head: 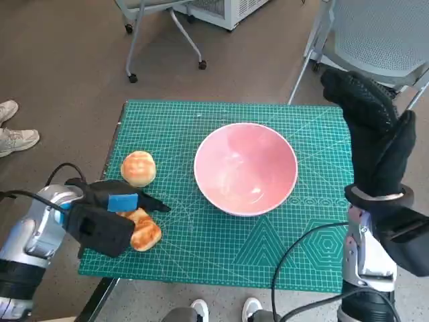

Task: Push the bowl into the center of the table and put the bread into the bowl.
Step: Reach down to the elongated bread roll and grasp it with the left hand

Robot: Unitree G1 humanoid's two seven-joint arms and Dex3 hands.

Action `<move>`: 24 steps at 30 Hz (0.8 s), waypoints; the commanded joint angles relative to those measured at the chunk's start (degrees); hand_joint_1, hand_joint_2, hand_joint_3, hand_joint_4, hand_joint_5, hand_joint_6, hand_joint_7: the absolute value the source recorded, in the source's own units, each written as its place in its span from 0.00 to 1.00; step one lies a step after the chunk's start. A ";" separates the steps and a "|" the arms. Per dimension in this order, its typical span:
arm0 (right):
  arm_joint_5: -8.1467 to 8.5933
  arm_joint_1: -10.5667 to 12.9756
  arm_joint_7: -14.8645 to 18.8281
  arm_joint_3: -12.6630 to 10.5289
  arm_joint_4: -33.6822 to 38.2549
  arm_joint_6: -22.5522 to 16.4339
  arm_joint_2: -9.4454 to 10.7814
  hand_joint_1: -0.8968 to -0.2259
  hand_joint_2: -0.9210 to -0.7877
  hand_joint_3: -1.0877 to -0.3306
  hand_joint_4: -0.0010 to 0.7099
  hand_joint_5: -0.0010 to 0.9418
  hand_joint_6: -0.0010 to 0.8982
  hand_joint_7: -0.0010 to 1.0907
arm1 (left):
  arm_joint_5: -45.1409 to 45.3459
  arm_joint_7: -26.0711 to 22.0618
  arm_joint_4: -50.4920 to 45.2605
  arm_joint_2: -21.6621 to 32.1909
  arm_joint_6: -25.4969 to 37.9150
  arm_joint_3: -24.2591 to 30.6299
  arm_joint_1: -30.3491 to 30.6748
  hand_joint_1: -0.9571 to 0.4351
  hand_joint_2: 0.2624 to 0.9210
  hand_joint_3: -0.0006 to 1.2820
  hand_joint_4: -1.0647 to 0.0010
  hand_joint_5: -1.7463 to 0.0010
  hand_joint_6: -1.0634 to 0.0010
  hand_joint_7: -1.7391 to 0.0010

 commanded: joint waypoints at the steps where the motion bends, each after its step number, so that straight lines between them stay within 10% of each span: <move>1: 0.25 1.06 0.13 -0.07 0.50 0.90 -0.33 0.32 0.00 0.50 0.25 0.00 0.04 0.52 | 2.26 1.36 -0.69 0.82 0.44 -0.69 0.36 0.81 0.96 0.04 0.42 0.96 0.34 0.92; 6: 0.29 1.02 0.17 -0.04 0.69 0.87 -0.32 0.32 0.00 0.50 0.25 0.00 0.04 0.52 | 3.96 5.09 -0.58 1.15 -1.70 -0.33 0.99 0.71 0.98 0.07 0.35 0.45 0.41 0.46; 24: 0.85 0.77 0.52 -0.06 0.80 1.14 -0.37 0.31 0.00 0.50 0.25 0.00 0.04 0.52 | -0.35 8.23 -1.55 2.38 -7.45 1.97 1.08 0.69 0.98 0.03 0.28 0.43 0.36 0.32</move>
